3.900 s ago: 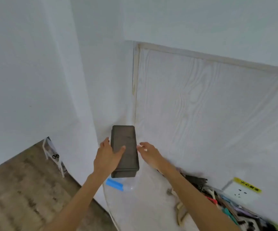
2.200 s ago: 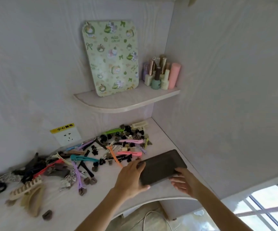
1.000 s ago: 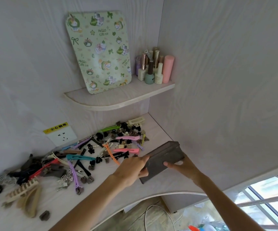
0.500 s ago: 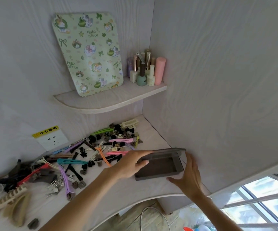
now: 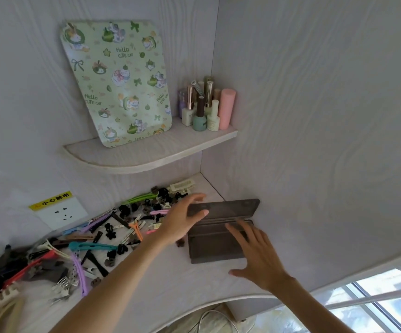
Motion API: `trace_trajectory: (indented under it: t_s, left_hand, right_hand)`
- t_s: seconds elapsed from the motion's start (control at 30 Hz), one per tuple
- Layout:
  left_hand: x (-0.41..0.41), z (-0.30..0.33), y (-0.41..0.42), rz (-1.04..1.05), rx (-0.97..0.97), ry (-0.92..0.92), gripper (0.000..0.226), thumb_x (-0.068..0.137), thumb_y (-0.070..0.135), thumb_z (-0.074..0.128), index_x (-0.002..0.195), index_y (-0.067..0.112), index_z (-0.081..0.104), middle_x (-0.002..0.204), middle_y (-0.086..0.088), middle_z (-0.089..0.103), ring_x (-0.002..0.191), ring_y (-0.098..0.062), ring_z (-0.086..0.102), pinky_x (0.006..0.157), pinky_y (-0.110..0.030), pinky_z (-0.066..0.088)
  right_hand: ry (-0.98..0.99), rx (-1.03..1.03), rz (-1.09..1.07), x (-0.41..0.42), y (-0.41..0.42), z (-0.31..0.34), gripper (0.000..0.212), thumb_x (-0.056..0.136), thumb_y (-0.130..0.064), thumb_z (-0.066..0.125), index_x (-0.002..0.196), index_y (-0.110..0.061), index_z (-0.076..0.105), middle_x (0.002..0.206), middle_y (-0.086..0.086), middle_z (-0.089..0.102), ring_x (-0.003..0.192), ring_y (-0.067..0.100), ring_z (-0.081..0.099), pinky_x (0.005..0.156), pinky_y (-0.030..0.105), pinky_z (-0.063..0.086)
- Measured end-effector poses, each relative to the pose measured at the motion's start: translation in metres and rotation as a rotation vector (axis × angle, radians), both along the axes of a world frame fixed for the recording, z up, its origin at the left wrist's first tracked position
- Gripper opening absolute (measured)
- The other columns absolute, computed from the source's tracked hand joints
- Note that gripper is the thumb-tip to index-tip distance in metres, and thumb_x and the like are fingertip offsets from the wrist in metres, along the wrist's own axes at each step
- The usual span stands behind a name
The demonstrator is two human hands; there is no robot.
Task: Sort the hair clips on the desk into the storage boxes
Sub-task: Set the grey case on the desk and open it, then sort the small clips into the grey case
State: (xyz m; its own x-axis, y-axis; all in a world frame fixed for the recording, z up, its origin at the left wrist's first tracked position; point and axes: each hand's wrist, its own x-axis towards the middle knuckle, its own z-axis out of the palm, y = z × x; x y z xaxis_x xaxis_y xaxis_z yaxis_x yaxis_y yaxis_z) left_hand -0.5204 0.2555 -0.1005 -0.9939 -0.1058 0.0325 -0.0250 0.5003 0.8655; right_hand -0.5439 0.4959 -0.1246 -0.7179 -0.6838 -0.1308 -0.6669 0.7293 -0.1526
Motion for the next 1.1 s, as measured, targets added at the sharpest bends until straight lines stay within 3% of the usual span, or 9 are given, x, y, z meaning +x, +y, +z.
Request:
trace_trajectory:
  t_s: [0.07,0.17,0.23,0.37,0.5,0.6,0.67,0.93,1.1]
  left_hand:
    - [-0.012,-0.004,-0.008,0.224,0.004,0.116,0.039,0.082,0.036,0.068,0.115,0.019,0.054,0.12,0.006,0.059,0.108,-0.011,0.057,0.09,-0.034,0.051]
    - [-0.024,-0.018,-0.017,0.46,-0.207,0.26,0.029,0.081,0.038,0.068,0.1,0.019,0.057,0.102,0.005,0.064,0.087,-0.01,0.061,0.065,-0.022,0.046]
    - [-0.022,-0.034,-0.021,0.44,-0.264,0.303,0.025,0.085,0.036,0.064,0.104,0.021,0.059,0.101,0.005,0.069,0.087,-0.011,0.066,0.063,-0.021,0.047]
    - [-0.011,-0.056,-0.029,0.263,-0.412,0.28,0.053,0.089,0.028,0.061,0.139,0.025,0.042,0.134,0.001,0.056,0.117,-0.016,0.057,0.094,-0.031,0.05]
    - [0.021,-0.061,-0.037,0.245,-0.37,0.278,0.064,0.091,0.017,0.058,0.146,0.023,0.026,0.15,0.0,0.035,0.136,-0.019,0.037,0.11,-0.034,0.033]
    - [0.052,-0.057,-0.048,0.355,-0.444,0.264,0.051,0.092,0.011,0.053,0.14,0.022,0.037,0.143,-0.003,0.044,0.098,-0.016,0.064,0.08,-0.028,0.052]
    - [0.078,-0.057,-0.057,0.424,-0.516,0.243,0.046,0.092,0.007,0.049,0.136,0.022,0.043,0.139,-0.004,0.048,0.073,-0.005,0.059,0.06,-0.014,0.046]
    - [0.147,-0.086,-0.071,0.376,-0.658,0.03,0.049,0.089,0.001,0.049,0.131,0.026,0.052,0.136,-0.002,0.053,0.116,-0.018,0.054,0.094,-0.031,0.047]
    - [0.145,-0.1,-0.09,0.204,-0.83,-0.046,0.044,0.101,0.026,0.031,0.145,0.033,0.028,0.155,0.009,0.022,0.143,-0.014,0.018,0.118,-0.036,0.016]
  right_hand:
    - [-0.013,-0.03,0.023,0.0,0.001,-0.013,0.084,0.076,-0.078,0.034,0.139,-0.046,-0.01,0.158,-0.006,0.0,0.143,0.017,0.017,0.118,0.035,0.016]
    - [0.063,-0.106,0.011,0.003,-0.005,-0.028,0.07,0.082,-0.073,-0.001,0.145,-0.042,0.004,0.155,-0.008,0.017,0.136,0.012,0.032,0.113,0.029,0.021]
    - [0.138,-0.179,-0.03,0.001,-0.012,-0.037,0.066,0.086,-0.067,0.0,0.145,-0.039,0.011,0.149,-0.007,0.029,0.129,0.011,0.04,0.108,0.027,0.027]
    - [0.189,-0.145,-0.022,-0.014,-0.026,-0.041,0.076,0.083,-0.072,0.03,0.146,-0.04,0.005,0.156,-0.002,0.012,0.139,0.022,0.02,0.114,0.04,0.02]
    - [0.229,0.011,-0.002,-0.021,-0.033,-0.049,0.074,0.082,-0.074,0.023,0.146,-0.04,0.007,0.158,-0.004,-0.006,0.145,0.023,0.004,0.116,0.045,0.009]
    - [0.218,0.003,-0.043,-0.023,-0.038,-0.051,0.072,0.083,-0.074,0.022,0.145,-0.041,0.012,0.159,-0.006,-0.003,0.145,0.023,0.004,0.115,0.047,0.011]
    - [0.191,-0.027,-0.06,-0.02,-0.043,-0.056,0.07,0.084,-0.072,0.022,0.145,-0.041,0.012,0.159,-0.006,-0.003,0.145,0.023,0.001,0.115,0.049,0.009]
    - [0.198,-0.102,-0.025,-0.033,-0.071,-0.059,0.061,0.091,-0.062,0.021,0.146,-0.035,0.017,0.157,-0.004,0.016,0.144,0.02,0.016,0.116,0.046,0.015]
    - [0.336,-0.05,0.064,-0.041,-0.092,-0.044,0.055,0.094,-0.057,0.025,0.145,-0.035,0.022,0.155,-0.005,0.021,0.144,0.018,0.014,0.117,0.045,0.009]
